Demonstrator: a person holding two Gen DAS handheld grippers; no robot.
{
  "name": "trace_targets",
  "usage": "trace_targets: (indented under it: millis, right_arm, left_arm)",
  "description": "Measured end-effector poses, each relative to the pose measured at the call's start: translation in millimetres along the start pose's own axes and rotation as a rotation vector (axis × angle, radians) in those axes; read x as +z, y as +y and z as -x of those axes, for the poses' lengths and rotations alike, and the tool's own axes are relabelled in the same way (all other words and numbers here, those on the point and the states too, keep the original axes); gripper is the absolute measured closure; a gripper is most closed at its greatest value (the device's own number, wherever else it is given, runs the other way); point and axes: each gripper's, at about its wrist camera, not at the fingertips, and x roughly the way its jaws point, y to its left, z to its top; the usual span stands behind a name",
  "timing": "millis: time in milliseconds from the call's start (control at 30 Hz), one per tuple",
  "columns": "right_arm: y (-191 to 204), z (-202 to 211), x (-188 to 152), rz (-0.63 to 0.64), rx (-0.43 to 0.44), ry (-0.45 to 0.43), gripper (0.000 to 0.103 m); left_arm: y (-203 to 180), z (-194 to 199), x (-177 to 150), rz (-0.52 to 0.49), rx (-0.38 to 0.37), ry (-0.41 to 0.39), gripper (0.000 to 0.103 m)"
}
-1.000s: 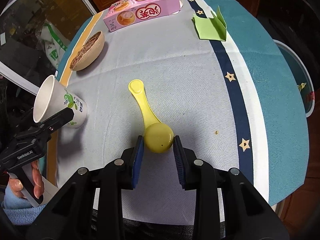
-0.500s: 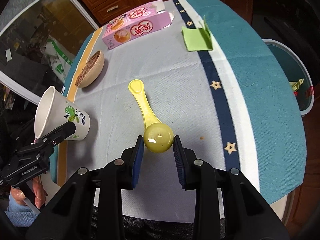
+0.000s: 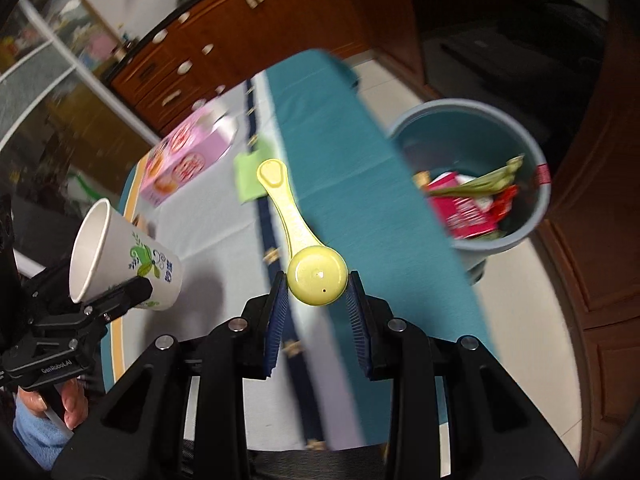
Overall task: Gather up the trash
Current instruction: 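Lift the paper cup and yellow spoon and carry both over the teal bin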
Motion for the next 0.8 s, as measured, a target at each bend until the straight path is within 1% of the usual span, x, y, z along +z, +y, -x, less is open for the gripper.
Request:
trace_targets:
  millis: [167,300,400,533,667,800]
  right_arm:
    - [-61.1,29.4,26.8,-0.085,-0.05,-0.076,0.074]
    - [-95.4,34.9,41.9,-0.135,-0.073,-0.104,0.074]
    - [-117.9,28.4,53.6,-0.17,-0.077,-0.104,0.074]
    - [-142.9,14.7,65.9,-0.211,-0.081,-0.089,0.074]
    - [-158.9,3.8,73.2,-0.228,-0.09,-0.068,0.074]
    - [-173.6,-8.8,80.7,-0.238,-0.101,-0.039,0.074]
  left_arm:
    - [-53.9,-33.1,49.4,-0.082,-0.054,0.02,0.041]
    - [-94.9,-61.5,79.3,-0.133,-0.084,0.043,0.041]
    - [-122.2,-87.1,101.5,-0.156,-0.112,0.07,0.04]
    - [-151.5,-127.7,126.7,-0.183,-0.115,0.116,0.04]
    - [-166.1,-164.5,141.6,-0.175,-0.119,0.161,0.04]
    - [-174.8,-190.9,148.3,-0.176,-0.118,0.194,0.04]
